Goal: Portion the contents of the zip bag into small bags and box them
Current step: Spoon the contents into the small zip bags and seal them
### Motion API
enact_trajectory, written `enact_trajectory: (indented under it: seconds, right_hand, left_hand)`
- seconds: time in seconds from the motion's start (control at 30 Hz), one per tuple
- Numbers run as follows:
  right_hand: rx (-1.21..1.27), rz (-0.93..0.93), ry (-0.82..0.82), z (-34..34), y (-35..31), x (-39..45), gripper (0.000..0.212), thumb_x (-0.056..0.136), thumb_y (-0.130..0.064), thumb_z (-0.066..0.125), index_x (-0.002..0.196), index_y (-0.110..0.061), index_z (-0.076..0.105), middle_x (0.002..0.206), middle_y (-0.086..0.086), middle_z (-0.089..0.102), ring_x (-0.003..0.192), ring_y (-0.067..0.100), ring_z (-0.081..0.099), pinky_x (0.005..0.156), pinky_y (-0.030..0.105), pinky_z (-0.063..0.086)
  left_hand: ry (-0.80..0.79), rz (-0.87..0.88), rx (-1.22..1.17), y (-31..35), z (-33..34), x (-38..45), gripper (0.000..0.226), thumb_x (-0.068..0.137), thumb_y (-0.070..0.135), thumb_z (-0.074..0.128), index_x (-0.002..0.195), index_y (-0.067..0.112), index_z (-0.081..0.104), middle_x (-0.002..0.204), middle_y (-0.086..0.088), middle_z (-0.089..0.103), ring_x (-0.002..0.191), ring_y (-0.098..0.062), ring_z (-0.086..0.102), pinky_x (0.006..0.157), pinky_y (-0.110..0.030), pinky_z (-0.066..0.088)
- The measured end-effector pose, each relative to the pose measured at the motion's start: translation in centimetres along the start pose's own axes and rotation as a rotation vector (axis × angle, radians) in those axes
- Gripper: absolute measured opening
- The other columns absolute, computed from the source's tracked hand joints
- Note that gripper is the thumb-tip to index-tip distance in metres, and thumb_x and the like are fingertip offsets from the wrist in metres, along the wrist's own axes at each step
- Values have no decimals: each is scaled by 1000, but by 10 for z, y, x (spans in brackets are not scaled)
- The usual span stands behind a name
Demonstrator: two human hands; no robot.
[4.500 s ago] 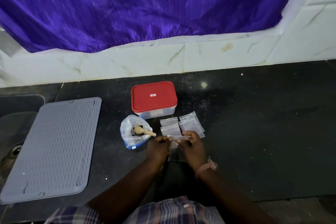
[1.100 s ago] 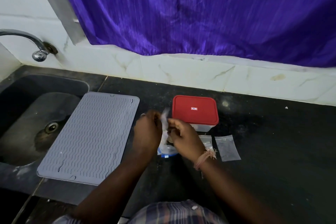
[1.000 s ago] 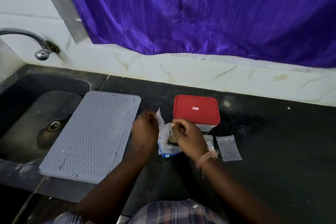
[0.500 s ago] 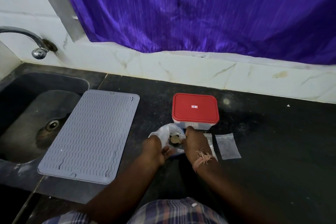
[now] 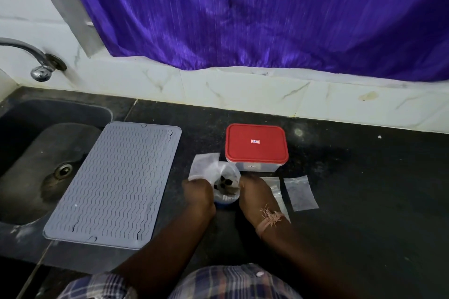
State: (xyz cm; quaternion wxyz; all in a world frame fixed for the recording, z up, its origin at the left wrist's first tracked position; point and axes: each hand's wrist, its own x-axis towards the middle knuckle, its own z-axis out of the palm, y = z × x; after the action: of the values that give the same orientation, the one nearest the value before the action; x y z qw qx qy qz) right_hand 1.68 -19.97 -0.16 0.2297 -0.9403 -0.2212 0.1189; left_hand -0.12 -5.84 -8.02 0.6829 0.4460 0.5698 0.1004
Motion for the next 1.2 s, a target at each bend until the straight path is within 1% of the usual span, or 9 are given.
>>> enact_trajectory:
  seconds: [0.17, 0.3, 0.43, 0.67, 0.8, 0.9, 0.97, 1.07, 1.2]
  right_hand:
    - [23, 1, -12, 6, -1, -2, 15, 87, -2, 55, 96, -7, 67, 99, 14, 69, 94, 30, 66, 71, 25, 38]
    - [76, -10, 47, 9, -5, -4, 11, 89, -6, 56, 95, -9, 65, 96, 12, 69, 91, 27, 65, 71, 22, 36]
    - [100, 15, 61, 11, -4, -1, 9, 88, -8, 56, 92, -11, 64, 93, 11, 69, 88, 26, 65, 69, 20, 34]
    - [251, 61, 84, 19, -3, -2, 9, 86, -7, 58, 81, -13, 61, 82, 7, 67, 78, 21, 64, 67, 30, 47]
    - [241, -39, 189, 18, -7, -2, 11, 83, -7, 59, 77, -15, 53, 76, 4, 58, 72, 19, 55, 63, 36, 47]
    - [173, -181, 221, 19, -14, -5, 2, 87, -15, 53, 87, -17, 53, 87, 1, 57, 78, 17, 54, 64, 33, 47]
    - [101, -243, 192, 24, -12, -7, 14, 86, -15, 50, 99, -17, 58, 99, 4, 60, 82, 21, 58, 66, 34, 49]
    - [3, -211, 79, 32, 0, -7, 36, 79, -10, 49, 112, -16, 61, 110, 12, 63, 86, 33, 64, 67, 38, 50]
    - [34, -108, 92, 29, 5, -9, 35, 81, -14, 46, 114, -13, 58, 109, 14, 61, 85, 36, 64, 67, 41, 49]
  left_hand:
    - [12, 275, 29, 47, -8, -69, 24, 103, 1, 44, 124, 11, 50, 112, -9, 61, 97, -24, 62, 81, -37, 51]
    - [74, 285, 57, 40, -18, -60, 30, 105, 9, 47, 135, 6, 52, 124, -13, 62, 114, -30, 62, 90, -38, 50]
    - [3, 380, 107, 41, -21, -64, 25, 104, 10, 48, 125, 24, 53, 119, -2, 64, 109, -22, 64, 94, -43, 54]
    - [14, 293, 86, 37, -29, -51, 29, 103, 14, 49, 132, 15, 53, 123, -10, 64, 111, -30, 65, 99, -53, 54]
    - [13, 370, 153, 35, -31, -46, 21, 100, 39, 48, 116, 29, 55, 108, -7, 69, 97, -28, 69, 93, -54, 57]
    - [9, 386, 151, 45, -24, -56, 19, 105, 19, 47, 122, 12, 51, 110, -14, 64, 100, -34, 66, 88, -45, 55]
    - [5, 390, 127, 49, -20, -61, 15, 106, 10, 45, 120, 11, 49, 110, -14, 62, 100, -32, 65, 82, -41, 53]
    - [-10, 415, 29, 52, -19, -60, 18, 105, 8, 44, 116, 21, 49, 113, -11, 63, 104, -34, 66, 91, -49, 56]
    - [-39, 400, 14, 58, -22, -59, 20, 105, 8, 45, 121, 18, 50, 115, -11, 63, 109, -35, 65, 97, -56, 55]
